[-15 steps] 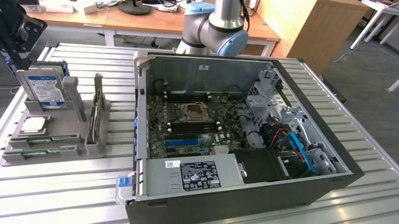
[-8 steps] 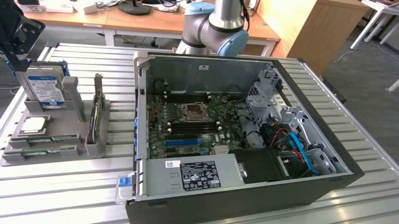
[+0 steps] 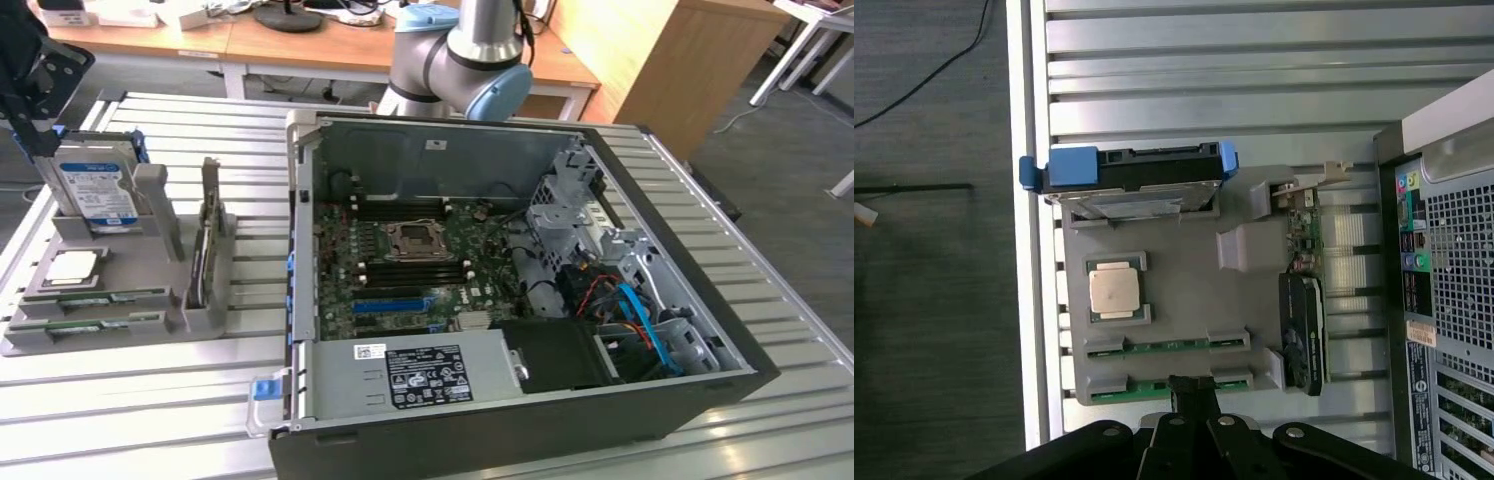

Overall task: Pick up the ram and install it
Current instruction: 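Pick up the ram and move it above insertion slot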

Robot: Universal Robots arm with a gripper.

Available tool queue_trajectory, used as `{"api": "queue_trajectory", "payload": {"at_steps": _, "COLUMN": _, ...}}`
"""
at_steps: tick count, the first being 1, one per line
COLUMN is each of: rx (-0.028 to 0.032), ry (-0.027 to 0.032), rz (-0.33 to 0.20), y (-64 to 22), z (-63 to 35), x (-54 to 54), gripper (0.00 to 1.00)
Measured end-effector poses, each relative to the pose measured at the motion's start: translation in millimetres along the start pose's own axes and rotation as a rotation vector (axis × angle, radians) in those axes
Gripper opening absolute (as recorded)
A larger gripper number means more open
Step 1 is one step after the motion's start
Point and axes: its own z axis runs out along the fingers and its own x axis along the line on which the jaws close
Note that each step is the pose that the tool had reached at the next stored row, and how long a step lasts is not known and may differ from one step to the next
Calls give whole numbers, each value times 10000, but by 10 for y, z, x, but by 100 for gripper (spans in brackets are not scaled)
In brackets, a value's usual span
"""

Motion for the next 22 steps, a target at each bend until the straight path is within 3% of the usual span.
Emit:
{"api": "queue_trajectory", "payload": {"at_steps": 14, "rx": -1, "ry": 7, "rz": -107, "y": 0, "z": 0, "x": 1, "gripper": 11}}
{"api": "queue_trajectory", "payload": {"at_steps": 22, "rx": -1, "ry": 100, "rz": -814, "y": 0, "z": 2, "x": 0, "gripper": 11}}
